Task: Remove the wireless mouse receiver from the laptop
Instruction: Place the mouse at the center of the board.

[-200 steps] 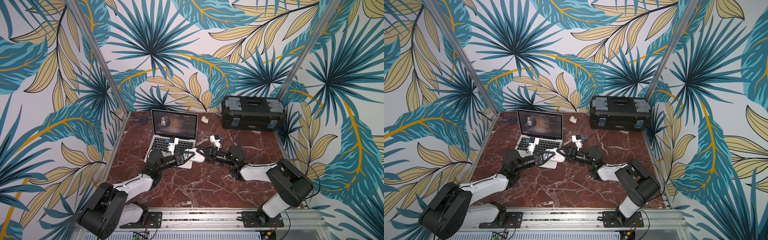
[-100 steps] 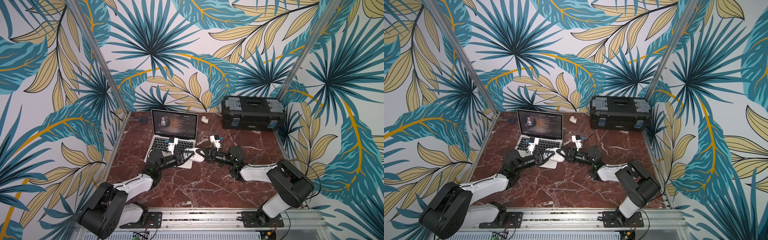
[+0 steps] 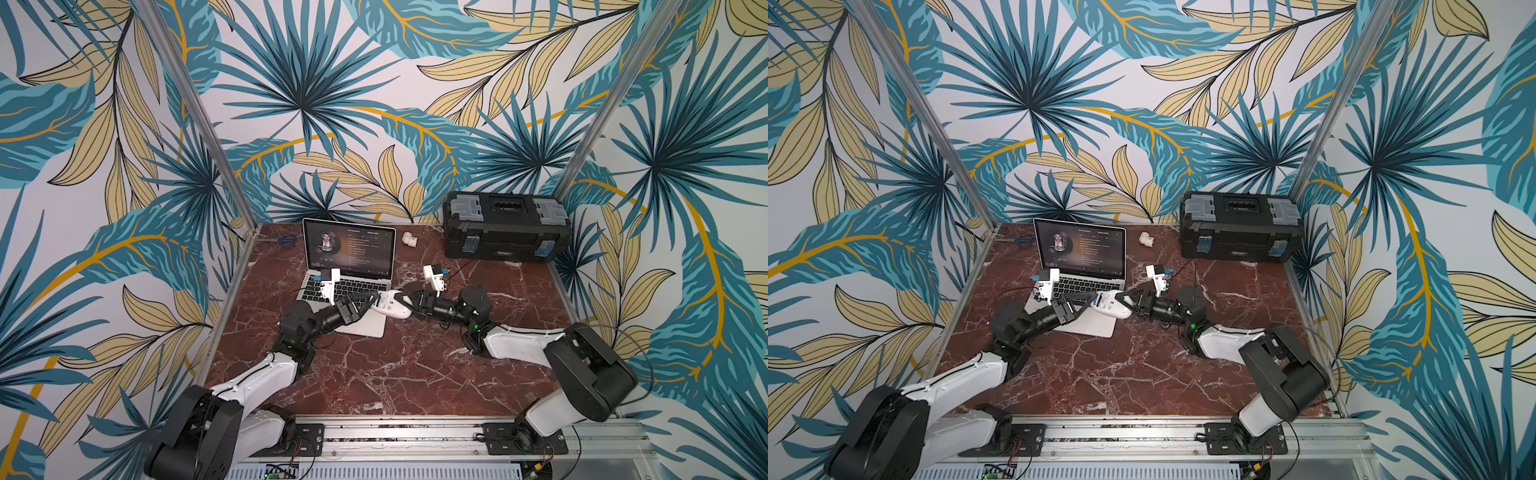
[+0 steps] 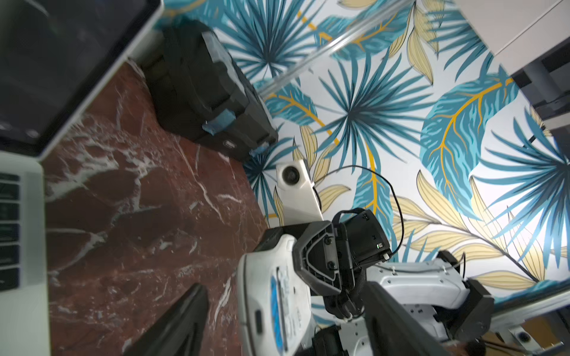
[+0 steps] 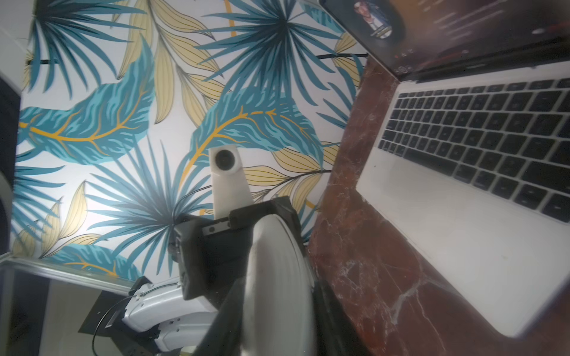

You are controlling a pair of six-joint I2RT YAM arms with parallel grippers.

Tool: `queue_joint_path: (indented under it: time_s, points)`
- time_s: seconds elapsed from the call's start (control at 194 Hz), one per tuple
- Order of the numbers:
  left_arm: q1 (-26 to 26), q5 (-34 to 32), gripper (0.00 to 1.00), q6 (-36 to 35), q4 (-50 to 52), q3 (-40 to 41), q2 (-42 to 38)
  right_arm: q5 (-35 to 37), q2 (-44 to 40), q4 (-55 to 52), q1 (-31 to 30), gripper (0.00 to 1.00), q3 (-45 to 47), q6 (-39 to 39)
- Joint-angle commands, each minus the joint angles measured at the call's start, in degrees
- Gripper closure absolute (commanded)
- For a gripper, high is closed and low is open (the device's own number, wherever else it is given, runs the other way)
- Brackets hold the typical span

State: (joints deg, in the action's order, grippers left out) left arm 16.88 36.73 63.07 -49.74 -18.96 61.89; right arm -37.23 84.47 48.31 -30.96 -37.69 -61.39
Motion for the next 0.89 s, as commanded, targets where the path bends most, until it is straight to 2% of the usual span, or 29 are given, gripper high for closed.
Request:
queue_joint_path:
  time_s: [0.0, 0.108, 0.139, 0.201, 0.324, 0.411, 0.535, 0.622, 0.885]
  points:
    - [-3.0, -9.4, 0.03, -5.6, 8.0, 5.3, -9.5, 6.7, -9.8, -39.0, -0.2, 1.00, -8.7, 32.5]
    - [-3.5, -19.6, 0.02, -13.2, 25.1, 6.1, -21.5, 21.4, -12.0, -59.7, -1.1, 1.00, -16.2, 50.8]
    - [-3.5, -23.0, 0.00, -15.1, 30.3, 6.3, -24.8, 27.5, -12.0, -64.8, -2.5, 1.00, -17.6, 56.2]
    - [-3.5, -29.5, 0.00, -19.1, 37.3, 6.8, -31.0, 44.5, -10.8, -69.6, -7.3, 1.00, -19.7, 66.2]
    - [-3.5, -40.5, 0.00, -24.8, 44.7, 9.2, -41.7, 76.0, -3.6, -67.4, -18.0, 1.00, -20.8, 82.9]
    - [-3.5, -46.4, 0.00, -28.3, 45.6, 11.1, -46.5, 88.9, 2.1, -59.3, -20.8, 1.00, -20.7, 91.0]
    - [-3.5, -49.7, 0.00, -33.1, 46.2, 11.2, -46.5, 96.3, 7.7, -42.0, -23.1, 1.00, -17.2, 104.5]
    - [-3.5, -49.8, 0.00, -34.3, 43.4, 11.8, -44.0, 97.2, 12.9, -31.6, -24.2, 1.00, -15.3, 112.0]
    - [-3.6, -49.2, 0.00, -35.2, 37.7, 11.8, -34.8, 95.0, 26.1, -15.5, -25.7, 1.00, -13.7, 120.8]
